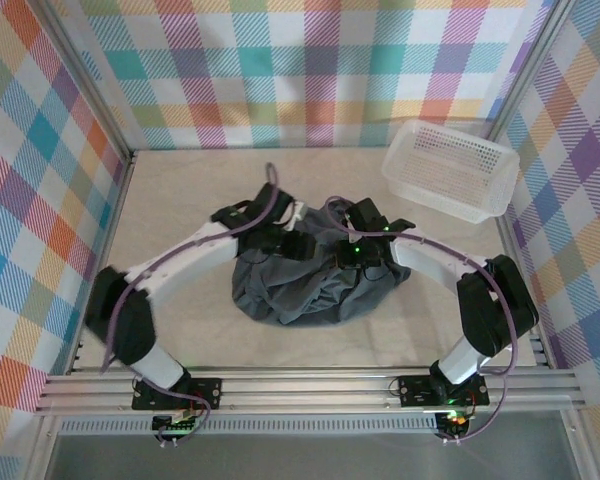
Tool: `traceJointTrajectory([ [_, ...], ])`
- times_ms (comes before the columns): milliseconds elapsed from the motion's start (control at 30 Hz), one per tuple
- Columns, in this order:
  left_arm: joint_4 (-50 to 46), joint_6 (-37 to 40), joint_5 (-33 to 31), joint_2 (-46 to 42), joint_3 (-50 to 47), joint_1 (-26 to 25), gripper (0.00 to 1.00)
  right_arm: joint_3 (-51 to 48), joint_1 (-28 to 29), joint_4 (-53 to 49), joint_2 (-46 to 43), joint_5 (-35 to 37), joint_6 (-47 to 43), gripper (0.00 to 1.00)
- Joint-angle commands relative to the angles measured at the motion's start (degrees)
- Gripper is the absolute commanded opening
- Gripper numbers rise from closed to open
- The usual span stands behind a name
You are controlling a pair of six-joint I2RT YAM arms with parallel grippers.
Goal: Fold the inside-out t-shirt
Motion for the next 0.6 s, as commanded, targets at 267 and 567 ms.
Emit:
traceJointTrajectory([
  [267,4.2,9.17,1.5,22.84,13.32,-0.55,0.64,-5.18,-0.06,3.28,-15.23,-7.14,2.18,0.0],
  [567,6.61,-5.04,20.3,8.37,7.86,4.14,0.0,-12.73,-6.99,-0.36,-17.88,7.86,3.33,0.02],
])
